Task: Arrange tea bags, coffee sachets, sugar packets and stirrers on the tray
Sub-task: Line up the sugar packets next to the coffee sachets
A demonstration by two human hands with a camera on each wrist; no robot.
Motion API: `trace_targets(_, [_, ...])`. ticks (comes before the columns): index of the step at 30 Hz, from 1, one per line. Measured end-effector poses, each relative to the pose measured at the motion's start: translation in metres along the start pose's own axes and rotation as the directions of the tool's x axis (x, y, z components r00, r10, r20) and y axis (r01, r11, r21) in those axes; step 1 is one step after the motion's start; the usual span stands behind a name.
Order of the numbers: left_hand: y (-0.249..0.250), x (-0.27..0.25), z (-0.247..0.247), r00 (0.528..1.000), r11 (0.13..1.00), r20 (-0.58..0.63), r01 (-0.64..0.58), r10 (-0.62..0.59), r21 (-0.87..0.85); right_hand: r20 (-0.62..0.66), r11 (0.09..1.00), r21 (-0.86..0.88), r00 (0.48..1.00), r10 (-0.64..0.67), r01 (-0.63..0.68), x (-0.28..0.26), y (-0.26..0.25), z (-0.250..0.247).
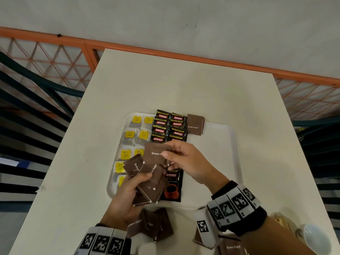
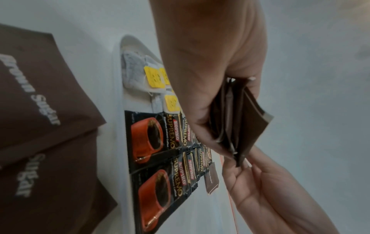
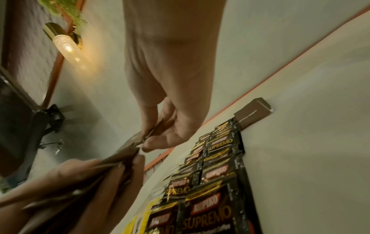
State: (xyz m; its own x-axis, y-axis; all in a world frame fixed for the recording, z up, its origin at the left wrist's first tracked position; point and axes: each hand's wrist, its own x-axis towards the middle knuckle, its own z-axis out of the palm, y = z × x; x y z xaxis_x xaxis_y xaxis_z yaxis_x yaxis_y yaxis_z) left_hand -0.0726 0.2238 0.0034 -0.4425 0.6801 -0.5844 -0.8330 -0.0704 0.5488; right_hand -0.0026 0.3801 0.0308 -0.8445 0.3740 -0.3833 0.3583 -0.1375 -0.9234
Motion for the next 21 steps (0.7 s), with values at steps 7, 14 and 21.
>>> trace_targets(7, [0.004,-0.009,-0.014,0.999,0.999,0.014,0.032,-0.032,-0.006,-0.398,0.991,0.122,0.912,0.1,-0.055,0.014,0.011,-0.062])
trace_targets(14, [0.001,-0.01,-0.012,0.999,0.999,0.0,0.043,-0.043,-0.007,-0.547,0.973,0.216,0.816,0.189,-0.08,0.03,0.03,-0.107])
trace_targets(21, [0.001,-0.008,-0.012,0.999,0.999,-0.004,0.045,-0.045,0.01,-0.622,0.987,0.063,0.767,0.156,-0.15,0.043,0.043,-0.101])
